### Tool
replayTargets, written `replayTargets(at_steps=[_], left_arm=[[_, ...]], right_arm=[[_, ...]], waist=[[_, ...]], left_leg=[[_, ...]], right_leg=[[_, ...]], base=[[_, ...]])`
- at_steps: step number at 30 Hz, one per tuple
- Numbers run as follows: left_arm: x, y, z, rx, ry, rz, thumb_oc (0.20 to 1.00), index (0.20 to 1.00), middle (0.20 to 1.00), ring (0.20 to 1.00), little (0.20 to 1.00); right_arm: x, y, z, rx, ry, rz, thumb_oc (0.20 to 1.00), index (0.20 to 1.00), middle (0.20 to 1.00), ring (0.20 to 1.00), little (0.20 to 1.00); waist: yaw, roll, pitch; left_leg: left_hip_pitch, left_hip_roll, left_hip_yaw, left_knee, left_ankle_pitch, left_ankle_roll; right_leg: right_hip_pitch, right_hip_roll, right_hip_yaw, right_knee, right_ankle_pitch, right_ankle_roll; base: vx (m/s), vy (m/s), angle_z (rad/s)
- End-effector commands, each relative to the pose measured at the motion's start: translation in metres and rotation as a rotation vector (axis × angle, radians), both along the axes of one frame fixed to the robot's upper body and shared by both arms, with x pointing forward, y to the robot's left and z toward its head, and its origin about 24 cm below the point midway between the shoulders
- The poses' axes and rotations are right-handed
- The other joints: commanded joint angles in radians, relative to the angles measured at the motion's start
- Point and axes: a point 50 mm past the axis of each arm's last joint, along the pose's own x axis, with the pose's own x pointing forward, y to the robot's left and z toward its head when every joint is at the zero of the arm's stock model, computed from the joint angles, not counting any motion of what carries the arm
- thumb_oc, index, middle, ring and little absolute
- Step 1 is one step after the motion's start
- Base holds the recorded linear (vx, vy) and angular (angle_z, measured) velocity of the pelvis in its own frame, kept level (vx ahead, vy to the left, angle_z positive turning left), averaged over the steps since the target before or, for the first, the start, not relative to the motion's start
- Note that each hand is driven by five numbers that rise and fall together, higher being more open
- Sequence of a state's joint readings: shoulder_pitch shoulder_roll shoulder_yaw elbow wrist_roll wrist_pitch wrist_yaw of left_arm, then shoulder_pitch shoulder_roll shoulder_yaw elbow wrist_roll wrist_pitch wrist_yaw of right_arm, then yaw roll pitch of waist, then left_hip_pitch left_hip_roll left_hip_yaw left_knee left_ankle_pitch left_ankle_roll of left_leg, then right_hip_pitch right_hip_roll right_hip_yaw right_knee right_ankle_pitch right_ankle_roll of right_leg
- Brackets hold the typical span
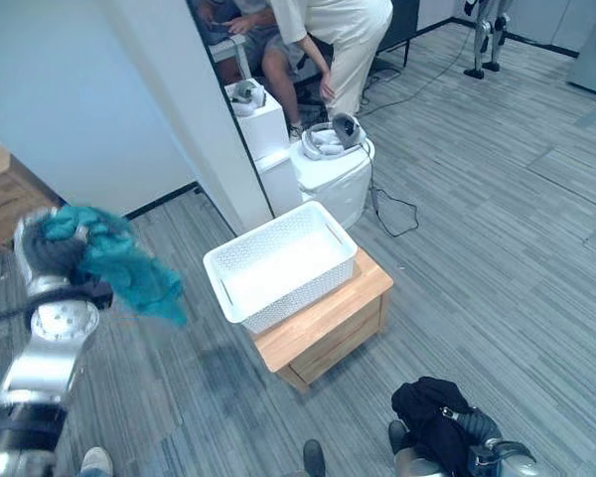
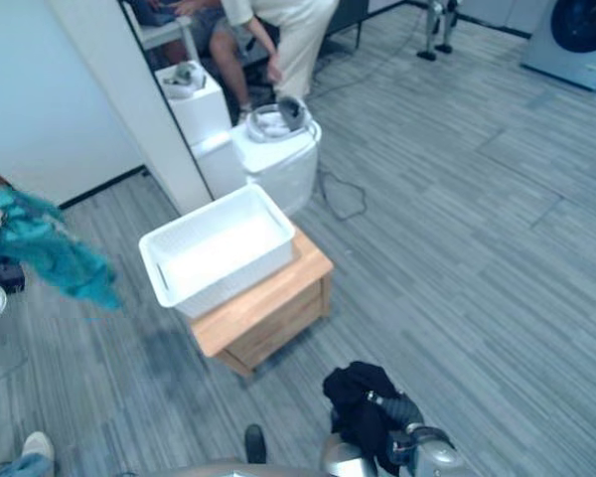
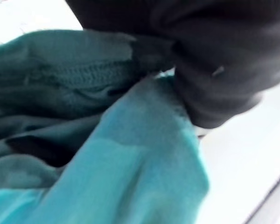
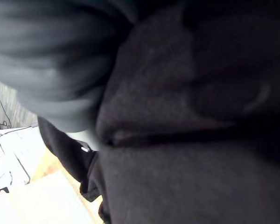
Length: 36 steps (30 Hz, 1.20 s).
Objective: Tidy up the quilt and then pick up the clothes from the bed and put them into the laundry hamper.
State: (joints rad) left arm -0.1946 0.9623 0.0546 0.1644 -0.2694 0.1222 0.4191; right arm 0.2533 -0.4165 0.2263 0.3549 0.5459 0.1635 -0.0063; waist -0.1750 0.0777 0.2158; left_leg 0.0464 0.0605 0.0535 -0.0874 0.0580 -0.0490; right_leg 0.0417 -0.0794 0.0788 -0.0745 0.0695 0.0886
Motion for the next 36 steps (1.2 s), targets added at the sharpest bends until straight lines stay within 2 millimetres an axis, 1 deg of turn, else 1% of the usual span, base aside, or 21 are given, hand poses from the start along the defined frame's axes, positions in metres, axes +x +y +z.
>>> replayTargets(at_steps=[1,5,7,10,14,16,17,18,20,21,23,24,25,26,27,28,29,30,32,35,36], left_arm=[[0.011,-0.012,0.082,0.108,-0.266,-0.028,0.2,0.2,0.2,0.2,0.2],[0.02,-0.031,0.106,0.13,-0.316,-0.076,0.2,0.2,0.2,0.2,0.2],[0.024,-0.034,0.111,0.124,-0.314,-0.079,0.2,0.2,0.2,0.2,0.2],[0.035,-0.033,0.105,0.079,-0.259,-0.05,0.2,0.2,0.2,0.2,0.2],[0.046,-0.023,0.087,0.063,-0.187,0.059,0.2,0.2,0.2,0.2,0.2],[0.049,-0.018,0.081,0.052,-0.165,0.11,0.2,0.2,0.2,0.2,0.2],[0.049,-0.008,0.075,0.048,-0.156,0.197,0.2,0.2,0.2,0.2,0.2],[0.049,-0.007,0.074,0.049,-0.156,0.21,0.2,0.2,0.2,0.2,0.2],[0.046,0.007,0.066,0.046,-0.132,0.297,0.2,0.2,0.2,0.2,0.2],[0.046,0.009,0.065,0.045,-0.129,0.306,0.2,0.2,0.2,0.2,0.2],[0.043,0.023,0.054,0.039,-0.093,0.36,0.2,0.2,0.2,0.2,0.2],[0.043,0.024,0.053,0.043,-0.087,0.363,0.2,0.2,0.2,0.2,0.2],[0.045,0.028,0.048,0.066,-0.037,0.361,0.2,0.2,0.2,0.2,0.2],[0.046,0.028,0.048,0.071,-0.026,0.356,0.2,0.2,0.2,0.2,0.2],[0.051,0.026,0.042,0.105,0.045,0.306,0.2,0.2,0.2,0.2,0.2],[0.054,0.025,0.039,0.124,0.109,0.288,0.247,0.247,0.247,0.247,0.247],[0.055,0.024,0.038,0.133,0.123,0.288,0.429,0.429,0.429,0.429,0.429],[0.057,0.023,0.035,0.137,0.165,0.288,1.0,1.0,1.0,1.0,1.0],[0.061,0.021,0.024,0.131,0.239,0.271,1.0,1.0,1.0,1.0,1.0],[0.066,0.013,0.012,0.158,0.282,0.228,1.0,1.0,1.0,1.0,1.0],[0.067,0.013,0.012,0.158,0.282,0.227,1.0,1.0,1.0,1.0,1.0]], right_arm=[[0.027,0.018,0.016,0.035,-0.141,0.087,0.2,0.2,0.2,0.2,0.2],[0.027,0.021,0.014,0.038,-0.133,0.08,0.2,0.2,0.2,0.2,0.2],[0.026,0.021,0.013,0.031,-0.129,0.083,0.2,0.2,0.2,0.2,0.2],[0.027,0.017,0.015,0.002,-0.132,0.091,0.2,0.2,0.2,0.2,0.2],[0.033,0.011,0.022,-0.031,-0.152,0.116,0.2,0.2,0.2,0.2,0.2],[0.037,0.009,0.026,-0.042,-0.163,0.12,0.2,0.2,0.2,0.2,0.2],[0.046,0.006,0.032,-0.049,-0.199,0.116,0.2,0.2,0.2,0.2,0.2],[0.047,0.005,0.033,-0.05,-0.205,0.116,0.2,0.2,0.2,0.2,0.2],[0.055,0.001,0.038,-0.052,-0.238,0.106,0.2,0.2,0.2,0.2,0.2],[0.056,0.001,0.039,-0.051,-0.242,0.104,0.2,0.2,0.2,0.2,0.2],[0.064,0.002,0.045,-0.042,-0.281,0.094,0.2,0.2,0.2,0.2,0.2],[0.065,0.002,0.046,-0.04,-0.286,0.094,0.2,0.2,0.2,0.2,0.2],[0.07,0.006,0.049,-0.029,-0.308,0.094,0.2,0.2,0.2,0.2,0.2],[0.071,0.006,0.05,-0.027,-0.312,0.094,0.2,0.2,0.2,0.2,0.2],[0.075,0.01,0.054,-0.02,-0.331,0.103,0.2,0.2,0.2,0.2,0.2],[0.078,0.013,0.056,-0.015,-0.34,0.107,0.2,0.2,0.2,0.2,0.2],[0.079,0.013,0.057,-0.013,-0.344,0.107,0.2,0.2,0.2,0.2,0.2],[0.08,0.015,0.058,-0.008,-0.352,0.111,0.2,0.2,0.2,0.2,0.2],[0.083,0.019,0.06,0.005,-0.369,0.118,0.2,0.2,0.2,0.2,0.2],[0.085,0.021,0.063,0.023,-0.393,0.124,0.2,0.2,0.2,0.2,0.2],[0.085,0.021,0.063,0.023,-0.394,0.124,0.2,0.2,0.2,0.2,0.2]], waist=[[-0.021,-0.007,0.008],[-0.033,0.012,-0.002],[-0.04,0.024,-0.005],[-0.065,0.05,0.004],[-0.09,0.059,0.039],[-0.096,0.056,0.055],[-0.098,0.039,0.093],[-0.098,0.036,0.099],[-0.093,0.015,0.131],[-0.092,0.012,0.133],[-0.085,-0.011,0.158],[-0.084,-0.015,0.161],[-0.082,-0.032,0.177],[-0.081,-0.034,0.179],[-0.08,-0.045,0.194],[-0.078,-0.052,0.201],[-0.077,-0.054,0.204],[-0.074,-0.06,0.211],[-0.069,-0.072,0.227],[-0.066,-0.085,0.243],[-0.066,-0.085,0.244]], left_leg=[[0.04,0.08,0.0,0.031,-0.006,-0.032],[0.053,0.082,0.005,0.04,-0.014,-0.035],[0.061,0.083,0.009,0.041,-0.015,-0.036],[0.06,0.082,0.014,0.048,-0.01,-0.04],[0.031,0.08,0.025,0.058,-0.008,-0.041],[0.011,0.08,0.03,0.061,-0.006,-0.042],[-0.027,0.082,0.036,0.067,-0.006,-0.042],[-0.034,0.083,0.037,0.069,-0.006,-0.042],[-0.067,0.086,0.033,0.079,-0.005,-0.042],[-0.072,0.086,0.031,0.081,-0.005,-0.041],[-0.11,0.091,0.026,0.095,-0.006,-0.039],[-0.117,0.092,0.025,0.098,-0.005,-0.039],[-0.149,0.097,0.022,0.111,-0.003,-0.038],[-0.155,0.098,0.021,0.114,-0.003,-0.038],[-0.182,0.101,0.022,0.119,0.001,-0.036],[-0.195,0.102,0.021,0.119,0.005,-0.036],[-0.199,0.103,0.02,0.119,0.006,-0.036],[-0.211,0.103,0.018,0.12,0.009,-0.036],[-0.232,0.103,0.014,0.119,0.014,-0.034],[-0.243,0.101,0.017,0.111,0.021,-0.032],[-0.243,0.101,0.017,0.111,0.021,-0.032]], right_leg=[[-0.103,-0.078,0.042,0.153,-0.012,0.06],[-0.093,-0.072,0.053,0.158,-0.021,0.057],[-0.09,-0.07,0.059,0.162,-0.026,0.055],[-0.098,-0.061,0.072,0.174,-0.031,0.051],[-0.136,-0.052,0.09,0.187,-0.036,0.048],[-0.159,-0.048,0.093,0.19,-0.034,0.046],[-0.198,-0.04,0.095,0.189,-0.028,0.043],[-0.204,-0.038,0.095,0.189,-0.028,0.042],[-0.229,-0.026,0.094,0.187,-0.022,0.035],[-0.232,-0.024,0.094,0.187,-0.022,0.034],[-0.261,-0.013,0.092,0.19,-0.017,0.029],[-0.267,-0.01,0.092,0.192,-0.016,0.027],[-0.293,-0.001,0.091,0.198,-0.01,0.024],[-0.299,0.0,0.091,0.2,-0.009,0.024],[-0.326,0.007,0.092,0.207,-0.004,0.022],[-0.338,0.011,0.094,0.208,0.0,0.021],[-0.342,0.012,0.094,0.207,0.002,0.021],[-0.351,0.014,0.095,0.209,0.004,0.02],[-0.366,0.018,0.096,0.211,0.007,0.02],[-0.373,0.02,0.098,0.206,0.014,0.018],[-0.373,0.02,0.098,0.206,0.014,0.018]], base=[[0.05,-0.06,-0.14],[0.11,-0.068,-0.13],[0.11,-0.009,-0.03],[0.09,0.042,-0.04],[-0.05,0.051,-0.17],[-0.19,0.033,-0.21],[-0.26,-0.011,-0.19],[-0.31,-0.03,-0.21],[-0.18,-0.03,-0.11],[-0.16,-0.033,-0.04],[-0.16,-0.046,-0.01],[-0.2,-0.075,0.04],[-0.13,-0.051,0.03],[-0.21,-0.057,0.04],[-0.17,-0.031,0.07],[-0.17,-0.031,0.1],[-0.11,-0.028,0.17],[-0.11,-0.035,0.16],[-0.12,-0.037,0.08],[-0.08,-0.01,0.04],[-0.07,0.008,0.0]])
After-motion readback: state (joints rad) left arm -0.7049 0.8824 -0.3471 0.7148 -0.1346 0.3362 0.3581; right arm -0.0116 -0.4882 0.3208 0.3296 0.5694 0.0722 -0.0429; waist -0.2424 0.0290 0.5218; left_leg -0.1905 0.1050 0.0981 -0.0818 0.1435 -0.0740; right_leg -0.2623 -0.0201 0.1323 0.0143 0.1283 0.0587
